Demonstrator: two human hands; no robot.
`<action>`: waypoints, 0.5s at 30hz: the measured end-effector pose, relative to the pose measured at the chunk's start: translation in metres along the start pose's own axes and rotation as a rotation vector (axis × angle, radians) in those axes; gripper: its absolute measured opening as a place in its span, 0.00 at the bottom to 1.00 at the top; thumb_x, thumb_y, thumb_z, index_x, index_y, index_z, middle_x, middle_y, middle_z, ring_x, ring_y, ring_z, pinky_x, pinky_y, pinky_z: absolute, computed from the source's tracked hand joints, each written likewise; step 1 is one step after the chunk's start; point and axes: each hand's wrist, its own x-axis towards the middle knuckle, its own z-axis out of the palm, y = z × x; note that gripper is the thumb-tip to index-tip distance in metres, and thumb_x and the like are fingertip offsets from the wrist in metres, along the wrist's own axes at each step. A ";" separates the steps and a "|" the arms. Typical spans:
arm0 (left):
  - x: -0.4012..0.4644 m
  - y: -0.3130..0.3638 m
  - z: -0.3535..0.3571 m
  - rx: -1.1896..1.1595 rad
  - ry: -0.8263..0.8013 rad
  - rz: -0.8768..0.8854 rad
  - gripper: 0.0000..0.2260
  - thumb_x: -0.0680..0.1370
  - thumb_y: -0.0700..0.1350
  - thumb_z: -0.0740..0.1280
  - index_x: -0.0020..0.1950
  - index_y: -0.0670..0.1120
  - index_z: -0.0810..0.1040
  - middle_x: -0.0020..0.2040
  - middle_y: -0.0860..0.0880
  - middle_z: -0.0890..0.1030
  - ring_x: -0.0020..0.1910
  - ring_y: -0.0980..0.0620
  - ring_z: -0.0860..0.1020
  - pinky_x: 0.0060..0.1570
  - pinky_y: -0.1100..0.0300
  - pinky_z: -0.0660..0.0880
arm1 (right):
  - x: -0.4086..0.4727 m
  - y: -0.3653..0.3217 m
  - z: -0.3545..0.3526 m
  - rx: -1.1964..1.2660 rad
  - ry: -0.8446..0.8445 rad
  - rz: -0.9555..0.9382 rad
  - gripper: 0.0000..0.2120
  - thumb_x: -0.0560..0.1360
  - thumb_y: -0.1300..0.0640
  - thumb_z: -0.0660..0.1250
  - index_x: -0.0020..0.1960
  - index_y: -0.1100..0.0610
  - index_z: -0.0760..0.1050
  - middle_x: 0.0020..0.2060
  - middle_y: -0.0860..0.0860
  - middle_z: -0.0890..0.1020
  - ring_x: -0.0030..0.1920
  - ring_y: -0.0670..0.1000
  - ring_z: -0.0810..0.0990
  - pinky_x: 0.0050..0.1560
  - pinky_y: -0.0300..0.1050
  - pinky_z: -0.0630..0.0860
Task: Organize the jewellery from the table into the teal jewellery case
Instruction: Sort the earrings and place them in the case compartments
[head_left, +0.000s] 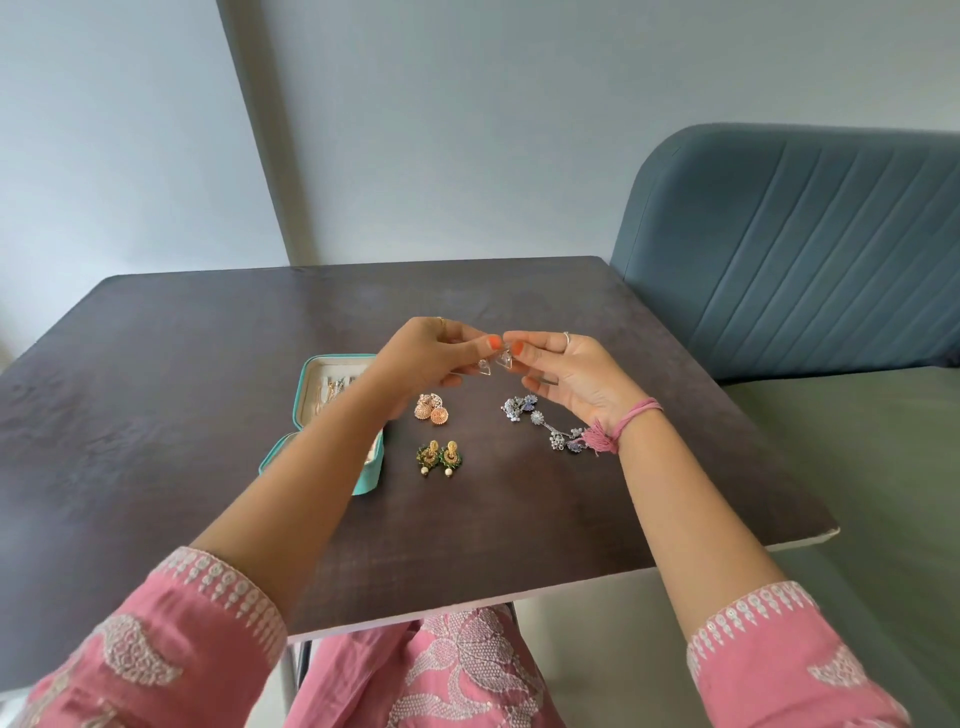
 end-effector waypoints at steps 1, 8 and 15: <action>0.002 -0.002 -0.007 0.011 -0.006 -0.013 0.06 0.75 0.47 0.70 0.50 0.47 0.82 0.42 0.50 0.83 0.40 0.59 0.79 0.40 0.67 0.74 | 0.005 0.001 0.002 0.000 -0.003 0.013 0.07 0.74 0.58 0.70 0.52 0.54 0.82 0.45 0.48 0.86 0.46 0.44 0.83 0.56 0.42 0.73; 0.027 -0.019 -0.039 0.198 0.022 -0.082 0.08 0.75 0.37 0.70 0.53 0.40 0.81 0.41 0.46 0.83 0.32 0.61 0.81 0.31 0.73 0.75 | 0.045 0.009 0.020 -0.160 0.005 0.095 0.06 0.76 0.62 0.68 0.51 0.56 0.81 0.46 0.51 0.85 0.45 0.46 0.83 0.49 0.39 0.77; 0.054 -0.022 -0.039 0.501 -0.054 -0.209 0.07 0.72 0.37 0.73 0.50 0.42 0.84 0.39 0.48 0.84 0.33 0.57 0.82 0.43 0.64 0.80 | 0.080 0.019 0.042 -0.477 -0.006 0.111 0.07 0.75 0.63 0.68 0.53 0.61 0.81 0.45 0.54 0.83 0.43 0.48 0.82 0.46 0.40 0.79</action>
